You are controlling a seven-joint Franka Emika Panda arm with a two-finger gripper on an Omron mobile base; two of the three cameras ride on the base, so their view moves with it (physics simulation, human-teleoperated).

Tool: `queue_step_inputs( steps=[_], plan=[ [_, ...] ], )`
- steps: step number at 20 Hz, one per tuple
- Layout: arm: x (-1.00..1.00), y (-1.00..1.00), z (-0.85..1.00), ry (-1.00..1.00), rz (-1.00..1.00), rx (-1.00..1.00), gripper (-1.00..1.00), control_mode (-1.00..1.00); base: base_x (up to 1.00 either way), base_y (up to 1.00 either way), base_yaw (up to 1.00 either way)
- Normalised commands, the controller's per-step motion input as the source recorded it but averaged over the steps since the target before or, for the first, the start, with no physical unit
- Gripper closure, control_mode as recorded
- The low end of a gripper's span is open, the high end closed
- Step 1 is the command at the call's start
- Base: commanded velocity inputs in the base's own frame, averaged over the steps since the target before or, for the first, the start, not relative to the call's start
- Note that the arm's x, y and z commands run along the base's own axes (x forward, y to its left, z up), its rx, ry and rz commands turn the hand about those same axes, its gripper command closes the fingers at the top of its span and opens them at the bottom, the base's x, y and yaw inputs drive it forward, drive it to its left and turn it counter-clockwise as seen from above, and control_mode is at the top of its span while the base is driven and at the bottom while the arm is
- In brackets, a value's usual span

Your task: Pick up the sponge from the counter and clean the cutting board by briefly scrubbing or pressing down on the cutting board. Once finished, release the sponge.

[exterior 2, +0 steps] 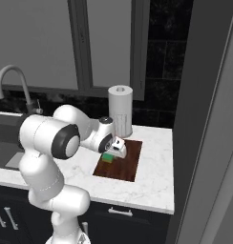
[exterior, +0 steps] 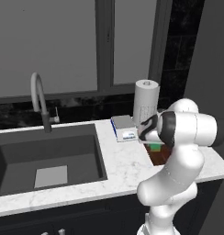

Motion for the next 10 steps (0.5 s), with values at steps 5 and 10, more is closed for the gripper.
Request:
queue_step_inputs(
  steps=[5, 10],
  plan=[
    [0.55, -0.03, -0.13, -0.03, 0.00, 0.00, 1.00, -1.00, 0.00, 0.00, 0.00],
    [0.59, -0.06, -0.14, -0.03, 0.00, 0.00, 1.00, -1.00, 0.00, 0.00, 0.00]
  ],
)
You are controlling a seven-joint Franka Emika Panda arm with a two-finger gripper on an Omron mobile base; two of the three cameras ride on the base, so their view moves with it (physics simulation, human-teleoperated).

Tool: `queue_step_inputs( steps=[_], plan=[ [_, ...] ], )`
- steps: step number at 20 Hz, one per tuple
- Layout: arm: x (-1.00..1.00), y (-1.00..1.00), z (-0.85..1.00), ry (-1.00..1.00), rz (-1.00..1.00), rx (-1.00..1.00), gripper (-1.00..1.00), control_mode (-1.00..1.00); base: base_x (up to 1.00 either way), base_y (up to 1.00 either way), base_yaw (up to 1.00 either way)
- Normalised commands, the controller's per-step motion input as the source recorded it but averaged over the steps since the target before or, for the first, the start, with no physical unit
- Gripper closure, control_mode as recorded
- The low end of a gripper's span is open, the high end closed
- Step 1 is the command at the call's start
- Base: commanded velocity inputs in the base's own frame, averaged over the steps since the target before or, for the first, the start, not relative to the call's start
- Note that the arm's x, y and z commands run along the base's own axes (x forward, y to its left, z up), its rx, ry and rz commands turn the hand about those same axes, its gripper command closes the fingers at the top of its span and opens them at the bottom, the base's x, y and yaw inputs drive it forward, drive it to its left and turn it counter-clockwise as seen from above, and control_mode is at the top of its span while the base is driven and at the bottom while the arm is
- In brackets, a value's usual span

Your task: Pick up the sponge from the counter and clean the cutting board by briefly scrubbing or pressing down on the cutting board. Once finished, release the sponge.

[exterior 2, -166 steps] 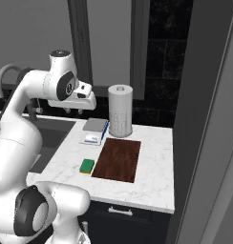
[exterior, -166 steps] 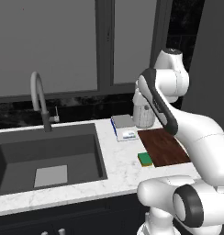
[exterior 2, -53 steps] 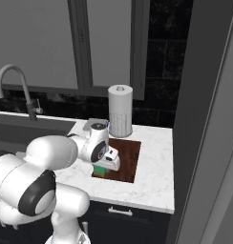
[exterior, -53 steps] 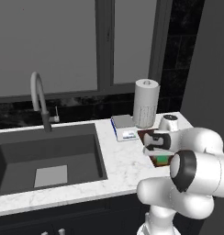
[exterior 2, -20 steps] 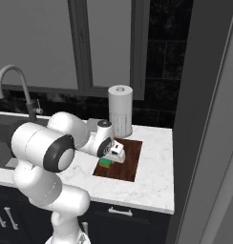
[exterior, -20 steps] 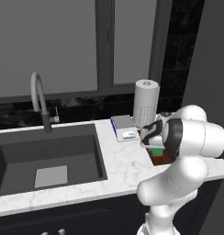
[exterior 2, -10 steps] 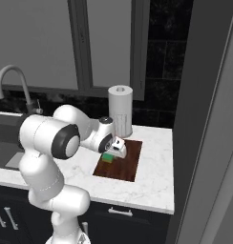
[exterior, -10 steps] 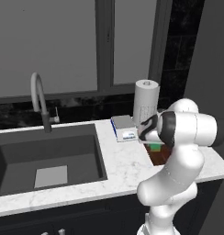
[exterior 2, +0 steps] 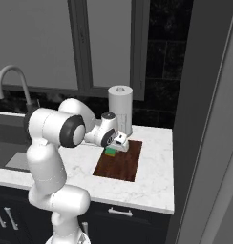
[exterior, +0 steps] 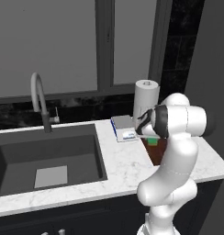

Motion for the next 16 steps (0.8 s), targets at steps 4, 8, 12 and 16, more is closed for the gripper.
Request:
queue_step_inputs(
  steps=[4, 8, 12, 16],
  plan=[
    [0.63, -0.05, -0.17, -0.04, 0.00, 0.00, 1.00, -1.00, 0.00, 0.00, 0.00],
    [0.56, -0.12, -0.18, -0.06, 0.00, 0.00, 1.00, -1.00, 0.00, 0.00, 0.00],
    [0.42, -0.25, -0.22, -0.09, 0.00, 0.00, 1.00, -1.00, 0.00, 0.00, 0.00],
    [0.30, -0.31, -0.12, -0.10, 0.00, 0.00, 1.00, -1.00, 0.00, 0.00, 0.00]
  ],
)
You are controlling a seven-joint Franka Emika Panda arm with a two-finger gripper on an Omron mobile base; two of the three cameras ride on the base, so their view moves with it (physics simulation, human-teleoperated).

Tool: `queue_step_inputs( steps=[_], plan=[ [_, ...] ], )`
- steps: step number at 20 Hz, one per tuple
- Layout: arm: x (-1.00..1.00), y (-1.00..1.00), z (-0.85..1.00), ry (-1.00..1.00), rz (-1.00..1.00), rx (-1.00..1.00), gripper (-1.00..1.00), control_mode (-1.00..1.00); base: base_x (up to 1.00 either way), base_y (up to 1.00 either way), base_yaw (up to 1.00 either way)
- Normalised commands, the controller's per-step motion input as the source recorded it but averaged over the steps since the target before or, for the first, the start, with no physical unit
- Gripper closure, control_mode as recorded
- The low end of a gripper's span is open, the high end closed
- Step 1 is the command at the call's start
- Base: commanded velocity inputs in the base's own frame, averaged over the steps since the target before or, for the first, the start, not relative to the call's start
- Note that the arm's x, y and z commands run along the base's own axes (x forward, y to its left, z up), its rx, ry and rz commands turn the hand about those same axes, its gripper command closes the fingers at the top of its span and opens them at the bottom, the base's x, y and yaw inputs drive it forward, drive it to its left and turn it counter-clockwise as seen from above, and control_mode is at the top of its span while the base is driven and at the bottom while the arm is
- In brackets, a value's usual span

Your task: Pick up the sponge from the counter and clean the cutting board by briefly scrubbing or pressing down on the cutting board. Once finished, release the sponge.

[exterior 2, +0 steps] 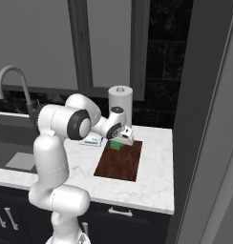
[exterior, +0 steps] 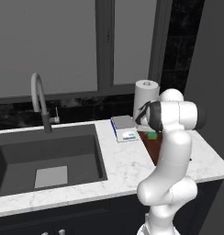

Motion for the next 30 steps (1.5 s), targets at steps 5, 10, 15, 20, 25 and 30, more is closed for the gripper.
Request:
queue_step_inputs(
  steps=[5, 10, 15, 20, 25, 30],
  plan=[
    [0.12, -0.33, 0.00, -0.02, -0.02, 0.00, 1.00, -1.00, 0.00, 0.00, 0.00],
    [0.00, -0.23, -0.36, -0.07, 0.00, 0.00, 1.00, -1.00, 0.00, 0.00, 0.00],
    [-0.17, -0.34, -0.62, -0.01, 0.00, 0.00, 1.00, -1.00, 0.00, 0.00, 0.00],
    [-0.53, -0.28, -0.27, 0.01, 0.00, 0.00, 1.00, -1.00, 0.00, 0.00, 0.00],
    [-0.74, -0.22, -0.33, 0.00, 0.00, 0.00, 1.00, -1.00, 0.00, 0.00, 0.00],
    [-0.88, 0.00, -0.63, 0.00, 0.00, -0.01, 1.00, -1.00, 0.00, 0.00, 0.00]
  ],
)
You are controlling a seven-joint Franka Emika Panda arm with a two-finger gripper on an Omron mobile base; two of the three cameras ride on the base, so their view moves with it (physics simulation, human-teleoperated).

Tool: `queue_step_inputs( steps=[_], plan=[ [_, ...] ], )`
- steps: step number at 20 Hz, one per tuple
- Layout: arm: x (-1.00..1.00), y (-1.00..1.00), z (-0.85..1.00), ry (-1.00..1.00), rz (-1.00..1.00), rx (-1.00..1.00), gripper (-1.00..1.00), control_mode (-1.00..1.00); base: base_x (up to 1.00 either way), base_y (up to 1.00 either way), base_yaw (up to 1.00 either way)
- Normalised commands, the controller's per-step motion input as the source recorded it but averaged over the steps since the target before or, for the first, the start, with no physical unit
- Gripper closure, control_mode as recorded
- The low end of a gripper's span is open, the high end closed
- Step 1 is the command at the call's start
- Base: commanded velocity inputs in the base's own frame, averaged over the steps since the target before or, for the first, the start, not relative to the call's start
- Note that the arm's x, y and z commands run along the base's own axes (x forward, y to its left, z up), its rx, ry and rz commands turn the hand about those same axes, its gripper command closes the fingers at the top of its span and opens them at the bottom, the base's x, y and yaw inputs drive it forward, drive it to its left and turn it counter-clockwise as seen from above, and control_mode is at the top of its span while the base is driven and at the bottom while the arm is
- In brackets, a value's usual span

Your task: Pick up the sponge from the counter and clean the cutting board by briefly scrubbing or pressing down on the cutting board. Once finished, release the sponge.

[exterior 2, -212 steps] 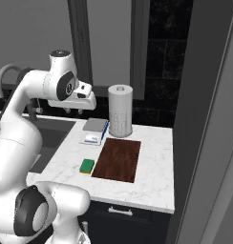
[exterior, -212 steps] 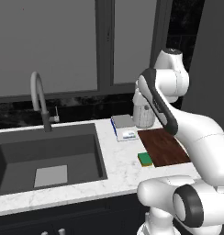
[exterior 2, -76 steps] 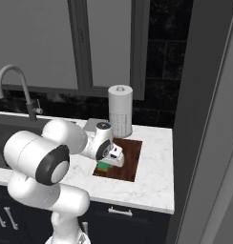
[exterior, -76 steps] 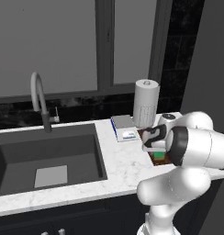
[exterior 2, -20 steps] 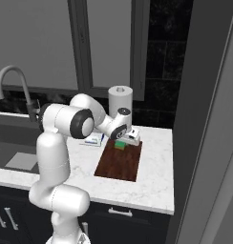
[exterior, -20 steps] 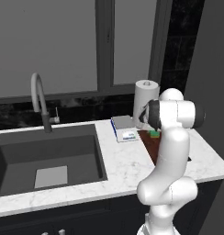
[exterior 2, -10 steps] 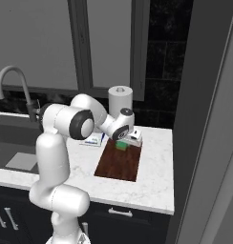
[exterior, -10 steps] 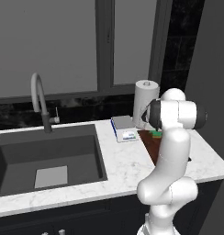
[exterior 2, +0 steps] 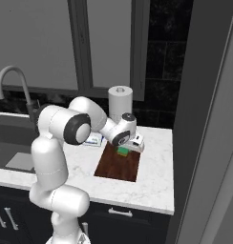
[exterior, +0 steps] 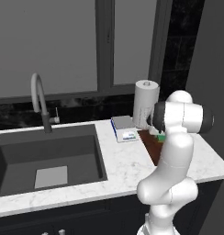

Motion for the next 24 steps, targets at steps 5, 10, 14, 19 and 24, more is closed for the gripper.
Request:
queue_step_inputs(
  steps=[5, 10, 14, 19, 24],
  plan=[
    [-1.00, 0.00, -0.48, -0.06, 0.00, 0.00, 1.00, -1.00, 0.00, 0.00, 0.00],
    [-1.00, 0.04, -0.66, -0.01, 0.00, -0.06, 1.00, -1.00, 0.00, 0.00, 0.00],
    [-1.00, 0.06, -0.70, 0.00, 0.00, -0.07, 1.00, -1.00, 0.00, 0.00, 0.00],
    [-1.00, 0.00, -0.62, 0.00, 0.00, -0.02, 1.00, -1.00, 0.00, 0.00, 0.00],
    [-1.00, 0.00, -0.46, -0.10, 0.00, 0.00, 1.00, -1.00, 0.00, 0.00, 0.00]
  ],
)
